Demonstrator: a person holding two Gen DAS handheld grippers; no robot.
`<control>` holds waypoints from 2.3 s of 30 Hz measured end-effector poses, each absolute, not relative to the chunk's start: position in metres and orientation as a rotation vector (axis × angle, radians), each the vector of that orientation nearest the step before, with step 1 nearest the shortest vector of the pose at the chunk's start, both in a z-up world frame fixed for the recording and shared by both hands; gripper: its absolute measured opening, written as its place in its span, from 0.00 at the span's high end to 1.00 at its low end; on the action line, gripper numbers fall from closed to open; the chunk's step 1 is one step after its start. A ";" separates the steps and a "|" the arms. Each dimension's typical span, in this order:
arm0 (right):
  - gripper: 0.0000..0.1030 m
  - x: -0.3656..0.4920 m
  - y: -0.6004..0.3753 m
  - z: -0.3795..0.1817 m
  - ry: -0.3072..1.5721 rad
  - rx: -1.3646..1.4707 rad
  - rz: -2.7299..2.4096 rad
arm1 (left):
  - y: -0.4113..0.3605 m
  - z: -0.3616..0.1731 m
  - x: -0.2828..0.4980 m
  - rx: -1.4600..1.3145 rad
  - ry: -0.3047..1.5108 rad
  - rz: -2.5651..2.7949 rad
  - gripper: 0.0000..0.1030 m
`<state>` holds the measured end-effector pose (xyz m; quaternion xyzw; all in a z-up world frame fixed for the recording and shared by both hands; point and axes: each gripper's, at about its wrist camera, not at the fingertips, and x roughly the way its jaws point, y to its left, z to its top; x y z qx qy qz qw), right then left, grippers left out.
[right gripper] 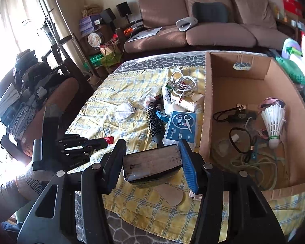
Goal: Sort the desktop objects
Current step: 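Grasp the red snack packet with the left gripper while the right gripper holds the tissue pack, then carry the tissue pack and red packet into the box and open both grippers, then move both grippers back out of the box over the pile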
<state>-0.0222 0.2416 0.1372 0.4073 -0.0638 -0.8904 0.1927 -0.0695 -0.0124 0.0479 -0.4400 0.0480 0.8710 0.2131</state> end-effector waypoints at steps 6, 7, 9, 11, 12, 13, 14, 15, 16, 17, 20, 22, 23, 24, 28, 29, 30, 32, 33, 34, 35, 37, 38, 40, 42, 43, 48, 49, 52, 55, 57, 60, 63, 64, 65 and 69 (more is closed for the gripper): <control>0.52 -0.023 0.237 0.139 -0.179 1.131 -2.494 | -0.025 0.050 -0.094 -1.297 0.106 2.439 0.24; 0.52 -0.023 0.236 0.138 -0.181 1.132 -2.492 | -0.021 0.045 -0.097 -1.318 0.127 2.434 0.28; 0.52 -0.024 0.232 0.134 -0.184 1.140 -2.483 | -0.008 0.032 -0.100 -1.355 0.223 2.426 0.37; 0.52 -0.025 0.229 0.132 -0.178 1.148 -2.472 | 0.001 0.021 -0.100 -1.385 0.268 2.399 0.40; 0.52 -0.025 0.227 0.131 -0.172 1.150 -2.469 | 0.004 0.016 -0.100 -1.392 0.275 2.387 0.44; 0.52 -0.026 0.226 0.129 -0.167 1.155 -2.466 | 0.005 0.012 -0.098 -1.395 0.285 2.381 0.56; 0.52 -0.026 0.225 0.129 -0.165 1.158 -2.462 | 0.005 0.012 -0.096 -1.366 0.287 2.389 0.70; 0.52 -0.026 0.224 0.128 -0.162 1.159 -2.459 | 0.003 0.014 -0.094 -1.355 0.284 2.387 0.83; 0.52 -0.026 0.223 0.128 -0.154 1.159 -2.456 | 0.000 0.015 -0.093 -1.350 0.274 2.386 0.82; 0.52 -0.026 0.221 0.129 -0.145 1.161 -2.455 | -0.003 0.017 -0.092 -1.344 0.267 2.386 0.83; 0.52 -0.028 0.219 0.132 -0.134 1.158 -2.452 | -0.011 0.026 -0.090 -1.321 0.258 2.402 0.83; 0.52 -0.030 0.220 0.134 -0.129 1.157 -2.452 | -0.014 0.039 -0.088 -1.294 0.212 2.408 0.83; 0.52 -0.032 0.220 0.135 -0.121 1.161 -2.454 | -0.012 0.047 -0.088 -1.276 0.197 2.400 0.83; 0.52 -0.033 0.221 0.137 -0.111 1.166 -2.457 | -0.008 0.057 -0.087 -1.256 0.190 2.390 0.83; 0.52 -0.045 0.236 0.148 -0.120 1.181 -2.475 | 0.029 0.098 -0.086 -1.159 0.198 2.333 0.83; 0.52 -0.049 0.242 0.153 -0.128 1.180 -2.483 | 0.041 0.109 -0.086 -1.134 0.198 2.319 0.83; 0.52 -0.052 0.249 0.158 -0.134 1.179 -2.492 | 0.055 0.120 -0.086 -1.107 0.199 2.305 0.83; 0.52 -0.059 0.266 0.172 -0.149 1.171 -2.522 | 0.082 0.141 -0.089 -1.059 0.190 2.273 0.83; 0.52 -0.063 0.275 0.179 -0.159 1.163 -2.537 | 0.095 0.151 -0.091 -1.038 0.182 2.258 0.83; 0.52 -0.066 0.286 0.187 -0.171 1.153 -2.555 | 0.109 0.159 -0.094 -1.020 0.181 2.249 0.83; 0.52 -0.070 0.296 0.195 -0.181 1.145 -2.572 | 0.123 0.167 -0.096 -1.000 0.194 2.244 0.82; 0.52 -0.077 0.318 0.207 -0.196 1.137 -2.612 | 0.152 0.177 -0.104 -0.978 0.230 2.237 0.82; 0.52 -0.083 0.329 0.211 -0.196 1.148 -2.630 | 0.165 0.179 -0.110 -0.981 0.243 2.229 0.82; 0.52 -0.097 0.351 0.211 -0.221 1.189 -2.649 | 0.190 0.178 -0.124 -1.003 0.237 2.212 0.82; 0.52 -0.113 0.374 0.203 -0.262 1.235 -2.662 | 0.213 0.172 -0.140 -1.029 0.241 2.205 0.82; 0.52 -0.122 0.385 0.197 -0.276 1.260 -2.673 | 0.224 0.167 -0.148 -1.042 0.253 2.203 0.82; 0.52 -0.166 0.429 0.162 -0.352 1.357 -2.679 | 0.266 0.140 -0.191 -1.119 0.273 2.196 0.82; 0.52 -0.176 0.433 0.154 -0.349 1.379 -2.675 | 0.274 0.134 -0.200 -1.137 0.288 2.193 0.82; 0.52 -0.208 0.438 0.133 -0.296 1.457 -2.666 | 0.293 0.115 -0.222 -1.178 0.354 2.195 0.82; 0.52 -0.235 0.440 0.118 -0.283 1.496 -2.652 | 0.302 0.098 -0.240 -1.211 0.387 2.196 0.82; 0.52 -0.251 0.439 0.107 -0.264 1.534 -2.643 | 0.305 0.090 -0.248 -1.228 0.401 2.199 0.82; 0.52 -0.269 0.436 0.092 -0.230 1.576 -2.636 | 0.307 0.081 -0.258 -1.254 0.421 2.211 0.81; 0.51 -0.279 0.433 0.085 -0.201 1.578 -2.667 | 0.305 0.078 -0.265 -1.267 0.410 2.234 0.77; 0.51 -0.282 0.432 0.085 -0.202 1.572 -2.672 | 0.303 0.079 -0.268 -1.267 0.394 2.241 0.68; 0.50 -0.284 0.433 0.086 -0.211 1.572 -2.676 | 0.301 0.081 -0.269 -1.269 0.377 2.249 0.47; 0.27 -0.279 0.438 0.095 -0.269 1.531 -2.730 | 0.293 0.088 -0.269 -1.244 0.325 2.259 0.31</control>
